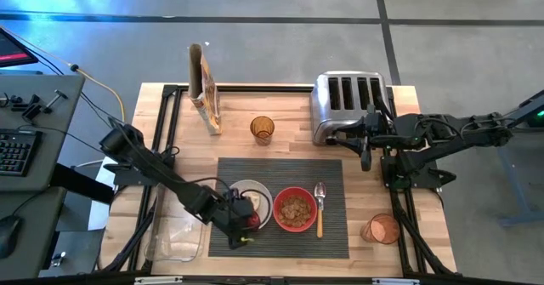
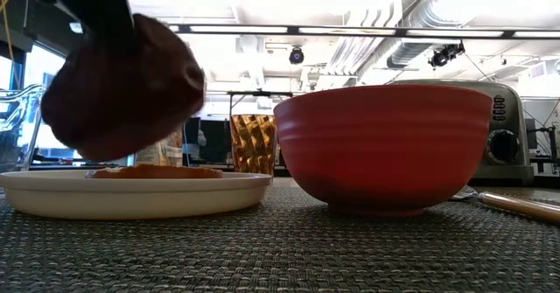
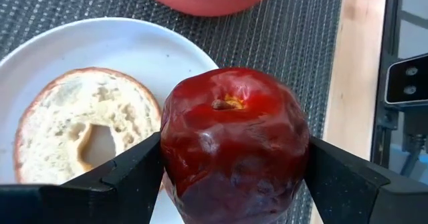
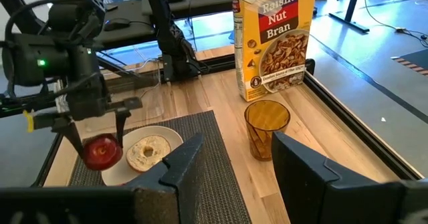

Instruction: Arrange a breakfast setting

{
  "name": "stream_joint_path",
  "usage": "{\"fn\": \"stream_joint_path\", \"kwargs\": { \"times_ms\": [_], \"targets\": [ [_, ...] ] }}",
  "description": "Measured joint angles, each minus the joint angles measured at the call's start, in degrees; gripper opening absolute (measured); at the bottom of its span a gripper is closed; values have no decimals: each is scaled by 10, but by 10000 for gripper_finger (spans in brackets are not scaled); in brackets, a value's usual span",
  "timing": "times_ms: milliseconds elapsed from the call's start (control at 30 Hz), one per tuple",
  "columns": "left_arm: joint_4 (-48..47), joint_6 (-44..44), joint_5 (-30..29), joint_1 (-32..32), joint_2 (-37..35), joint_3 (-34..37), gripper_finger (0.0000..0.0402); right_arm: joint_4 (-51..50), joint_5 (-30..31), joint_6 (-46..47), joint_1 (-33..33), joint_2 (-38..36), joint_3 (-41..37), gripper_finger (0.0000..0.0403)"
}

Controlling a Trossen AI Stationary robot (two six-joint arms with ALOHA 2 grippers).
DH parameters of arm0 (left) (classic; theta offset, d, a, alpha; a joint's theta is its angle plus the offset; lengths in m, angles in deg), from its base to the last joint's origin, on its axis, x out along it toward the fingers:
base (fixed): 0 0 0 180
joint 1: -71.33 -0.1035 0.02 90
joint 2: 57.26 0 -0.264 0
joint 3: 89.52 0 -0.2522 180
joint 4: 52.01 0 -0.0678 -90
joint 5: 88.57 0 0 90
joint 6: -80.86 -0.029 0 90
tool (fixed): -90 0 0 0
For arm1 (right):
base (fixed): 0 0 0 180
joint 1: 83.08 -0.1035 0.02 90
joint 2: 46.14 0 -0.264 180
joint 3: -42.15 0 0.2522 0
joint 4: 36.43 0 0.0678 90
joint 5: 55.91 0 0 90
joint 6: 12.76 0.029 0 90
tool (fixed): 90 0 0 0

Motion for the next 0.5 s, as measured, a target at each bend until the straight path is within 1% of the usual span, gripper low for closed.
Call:
{"fn": "stream_joint_path", "kwargs": {
  "times_ms": [500],
  "targets": [
    [4,8,9,-2,37,0,296,-1,0,0,0,0,0,154]
  ]
}}
